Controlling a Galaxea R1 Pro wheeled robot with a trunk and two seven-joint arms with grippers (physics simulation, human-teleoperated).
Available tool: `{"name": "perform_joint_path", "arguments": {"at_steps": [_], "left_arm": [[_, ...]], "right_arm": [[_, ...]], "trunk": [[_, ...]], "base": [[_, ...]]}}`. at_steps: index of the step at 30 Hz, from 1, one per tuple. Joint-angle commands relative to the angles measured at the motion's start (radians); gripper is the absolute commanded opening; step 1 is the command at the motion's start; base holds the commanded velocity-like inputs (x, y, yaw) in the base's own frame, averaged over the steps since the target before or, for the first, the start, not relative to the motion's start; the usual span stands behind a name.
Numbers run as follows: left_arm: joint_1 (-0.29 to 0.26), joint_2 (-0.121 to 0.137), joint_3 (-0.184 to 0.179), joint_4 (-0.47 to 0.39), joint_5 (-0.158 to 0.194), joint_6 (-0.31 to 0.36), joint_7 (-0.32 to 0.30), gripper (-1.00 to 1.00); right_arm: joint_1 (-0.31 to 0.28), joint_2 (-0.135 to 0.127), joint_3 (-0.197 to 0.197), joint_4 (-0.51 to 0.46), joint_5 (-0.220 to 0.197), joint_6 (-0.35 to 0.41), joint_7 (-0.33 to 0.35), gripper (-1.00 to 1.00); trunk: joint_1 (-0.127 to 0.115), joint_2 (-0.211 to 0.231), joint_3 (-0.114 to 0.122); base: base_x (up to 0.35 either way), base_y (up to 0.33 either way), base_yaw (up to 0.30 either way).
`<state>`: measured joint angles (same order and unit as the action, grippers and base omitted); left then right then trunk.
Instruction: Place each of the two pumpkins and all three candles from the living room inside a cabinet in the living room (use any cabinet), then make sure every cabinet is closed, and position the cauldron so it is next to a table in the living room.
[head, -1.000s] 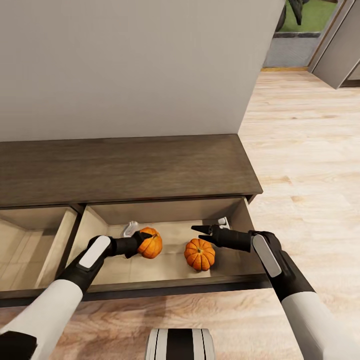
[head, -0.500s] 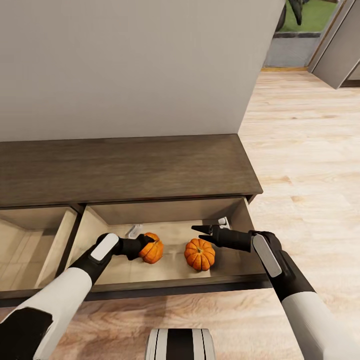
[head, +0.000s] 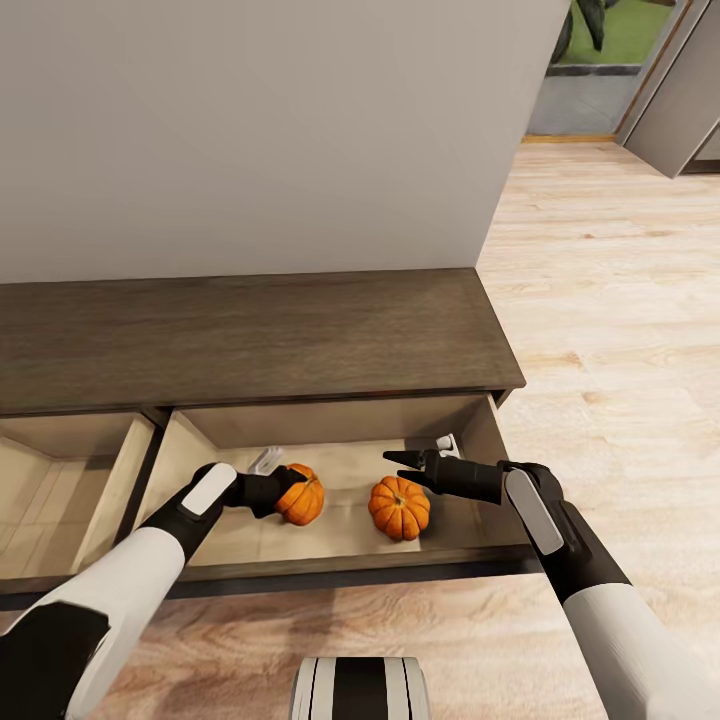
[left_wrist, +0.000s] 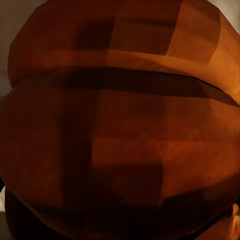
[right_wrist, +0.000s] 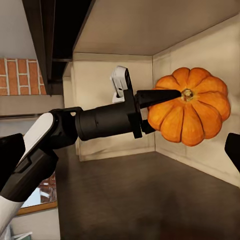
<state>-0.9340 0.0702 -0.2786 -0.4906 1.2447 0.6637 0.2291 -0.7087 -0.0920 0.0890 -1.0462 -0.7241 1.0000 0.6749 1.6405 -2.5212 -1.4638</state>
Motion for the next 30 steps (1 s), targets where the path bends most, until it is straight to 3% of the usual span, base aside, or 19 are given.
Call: {"name": "perform_joint_path", "arguments": {"at_steps": [1, 14, 15, 30], "left_arm": [[-0.001, 0.001, -0.001, 0.047, -0.048, 0.005, 0.006, -1.0], [-0.002, 0.005, -0.001, 0.08, -0.045, 0.004, 0.004, -1.0], [-0.002, 0.005, 0.0, 0.079, -0.045, 0.004, 0.004, 1.0], [-0.002, 0.018, 0.007, 0.064, -0.045, -0.04, 0.004, 1.0]], "right_arm": [[0.0, 0.0, 0.0, 0.0, 0.0, 0.0, 0.0, 1.0], [0.0, 0.0, 0.0, 0.002, -0.001, 0.0, -0.002, 1.0], [0.0, 0.0, 0.0, 0.003, -0.001, 0.0, -0.002, 1.0], [0.0, 0.0, 0.0, 0.006, -0.001, 0.0, -0.002, 1.0]], "trunk": [[0.0, 0.0, 0.0], [0.0, 0.0, 0.0], [0.0, 0.0, 0.0], [0.0, 0.0, 0.0]], "base": [[0.0, 0.0, 0.0], [0.0, 0.0, 0.0], [0.0, 0.0, 0.0], [0.0, 0.0, 0.0]]}}
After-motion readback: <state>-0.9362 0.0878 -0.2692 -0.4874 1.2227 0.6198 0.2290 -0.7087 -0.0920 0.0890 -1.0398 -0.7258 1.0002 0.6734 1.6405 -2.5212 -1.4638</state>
